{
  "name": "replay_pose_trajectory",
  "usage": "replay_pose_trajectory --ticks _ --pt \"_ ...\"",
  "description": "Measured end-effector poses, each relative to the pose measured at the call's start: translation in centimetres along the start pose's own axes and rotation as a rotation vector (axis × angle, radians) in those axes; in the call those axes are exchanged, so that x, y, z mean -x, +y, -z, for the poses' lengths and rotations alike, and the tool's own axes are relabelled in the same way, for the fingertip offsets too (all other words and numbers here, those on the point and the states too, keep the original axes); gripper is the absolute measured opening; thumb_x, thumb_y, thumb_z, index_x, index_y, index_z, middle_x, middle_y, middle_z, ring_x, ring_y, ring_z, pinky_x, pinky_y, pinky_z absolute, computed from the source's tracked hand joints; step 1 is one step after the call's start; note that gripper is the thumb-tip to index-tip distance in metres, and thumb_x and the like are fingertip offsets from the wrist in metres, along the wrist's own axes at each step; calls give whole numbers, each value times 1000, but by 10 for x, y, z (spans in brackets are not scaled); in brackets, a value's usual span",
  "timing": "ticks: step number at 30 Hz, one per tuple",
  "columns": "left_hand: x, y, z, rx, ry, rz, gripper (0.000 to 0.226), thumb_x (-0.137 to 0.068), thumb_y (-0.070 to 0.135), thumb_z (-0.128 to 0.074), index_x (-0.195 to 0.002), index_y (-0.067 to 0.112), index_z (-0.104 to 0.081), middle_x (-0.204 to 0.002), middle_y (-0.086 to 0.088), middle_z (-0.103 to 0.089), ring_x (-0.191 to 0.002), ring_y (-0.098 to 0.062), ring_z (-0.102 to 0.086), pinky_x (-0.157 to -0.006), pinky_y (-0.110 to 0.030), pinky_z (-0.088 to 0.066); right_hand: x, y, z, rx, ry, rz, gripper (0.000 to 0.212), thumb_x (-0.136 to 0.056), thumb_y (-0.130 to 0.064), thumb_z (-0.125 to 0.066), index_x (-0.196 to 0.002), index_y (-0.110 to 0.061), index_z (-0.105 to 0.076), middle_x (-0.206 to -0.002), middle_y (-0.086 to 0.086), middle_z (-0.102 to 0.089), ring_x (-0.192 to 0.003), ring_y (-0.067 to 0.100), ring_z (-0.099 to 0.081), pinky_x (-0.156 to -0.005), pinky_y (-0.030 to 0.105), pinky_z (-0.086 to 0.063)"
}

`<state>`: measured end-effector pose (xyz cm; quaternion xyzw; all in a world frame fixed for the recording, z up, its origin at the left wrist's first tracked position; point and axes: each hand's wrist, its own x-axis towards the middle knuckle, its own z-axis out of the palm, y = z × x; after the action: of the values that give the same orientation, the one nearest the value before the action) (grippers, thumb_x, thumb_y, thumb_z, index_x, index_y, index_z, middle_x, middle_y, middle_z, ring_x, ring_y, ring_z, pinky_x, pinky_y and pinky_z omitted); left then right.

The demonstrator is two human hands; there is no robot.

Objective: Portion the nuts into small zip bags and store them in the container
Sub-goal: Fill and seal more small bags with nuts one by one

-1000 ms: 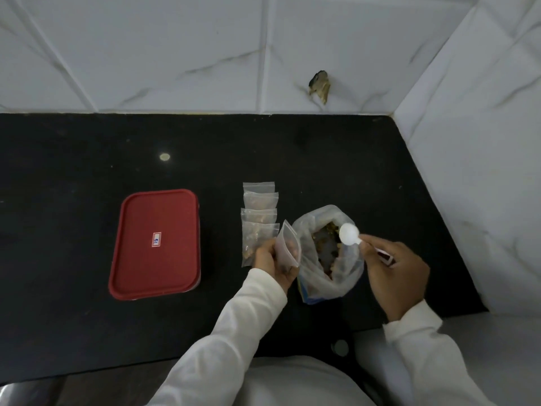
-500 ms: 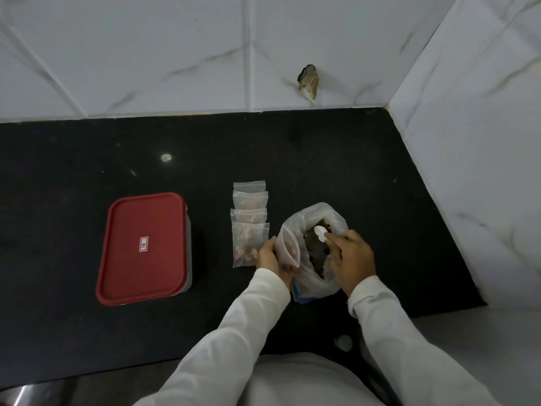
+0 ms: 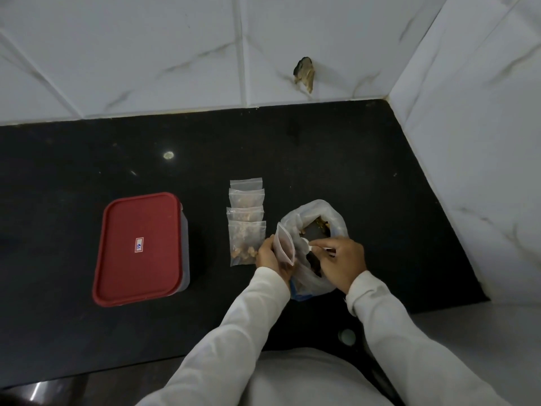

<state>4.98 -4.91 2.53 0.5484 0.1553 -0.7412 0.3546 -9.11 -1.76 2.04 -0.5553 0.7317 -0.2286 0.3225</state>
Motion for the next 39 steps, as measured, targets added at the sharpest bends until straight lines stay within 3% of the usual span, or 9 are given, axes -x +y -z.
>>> replay_pose_trajectory --ticks 7,14,17,19,23,27,32,37,39 --pt "-3 2 1 36 -3 0 42 -97 31 -53 -134 13 -58 -105 -8 -67 -118 -20 -60 -54 -26 -53 -12 -11 9 -305 -143 -430 19 -89 -15 -64 -93 -28 -77 -91 -10 -71 -82 5 -63 -56 8 -41" --pt "-4 9 4 9 -42 -23 48 -97 33 -52 -139 10 -54 -144 -10 -51 -139 -24 -41 -110 -34 -35 3 -4 19 -484 -75 -512 18 -87 -12 -66 -88 -25 -78 -77 6 -70 -74 17 -63 -73 27 -50" --pt "-2 10 8 -6 -90 -42 48 -95 33 -54 -139 11 -54 -104 -7 -70 -118 -21 -62 -105 -31 -41 13 -4 26 -582 -57 -532 18 -88 -9 -65 -91 -21 -78 -79 11 -68 -75 19 -59 -78 31 -50" --pt "0 10 11 -35 -106 -61 48 -94 33 -55 -137 12 -55 -83 -5 -63 -80 -18 -65 -78 -28 -55 18 -4 30 -659 -33 -537 19 -88 -6 -63 -93 -17 -78 -73 10 -64 -72 19 -56 -77 32 -49" --pt "4 14 15 -72 -83 -71 46 -95 33 -53 -136 12 -56 -103 -8 -66 -119 -23 -60 -77 -29 -46 28 -14 44 -755 16 -520 18 -89 -4 -62 -98 -12 -76 -70 8 -60 -70 18 -54 -74 33 -49" --pt "8 17 15 -84 -84 -91 46 -94 33 -55 -134 12 -57 -97 -9 -68 -74 -19 -61 -64 -28 -53 39 -43 58 -818 48 -412 17 -89 -4 -62 -98 -9 -75 -66 2 -62 -68 15 -53 -72 32 -47" --pt "12 20 15 -100 -20 -89 45 -93 34 -58 -134 15 -57 -128 -14 -61 -112 -22 -57 -63 -33 -52 57 -85 58 -788 62 -252 20 -88 -5 -64 -86 -19 -79 -70 7 -66 -65 17 -56 -66 30 -51" --pt "13 24 18 -34 -24 -85 30 -94 28 -59 -120 15 -63 -114 -15 -67 -105 -32 -64 -96 -47 -51 72 -103 46 -632 78 -132 17 -88 -12 -66 -91 -25 -77 -64 2 -66 -60 12 -60 -66 25 -54" --pt "13 23 19 -33 -26 -113 33 -92 26 -60 -122 13 -64 -106 -14 -69 -97 -30 -66 -87 -46 -55 73 -104 41 -586 85 -100 16 -88 -13 -67 -91 -26 -76 -64 2 -67 -59 10 -61 -65 23 -53"
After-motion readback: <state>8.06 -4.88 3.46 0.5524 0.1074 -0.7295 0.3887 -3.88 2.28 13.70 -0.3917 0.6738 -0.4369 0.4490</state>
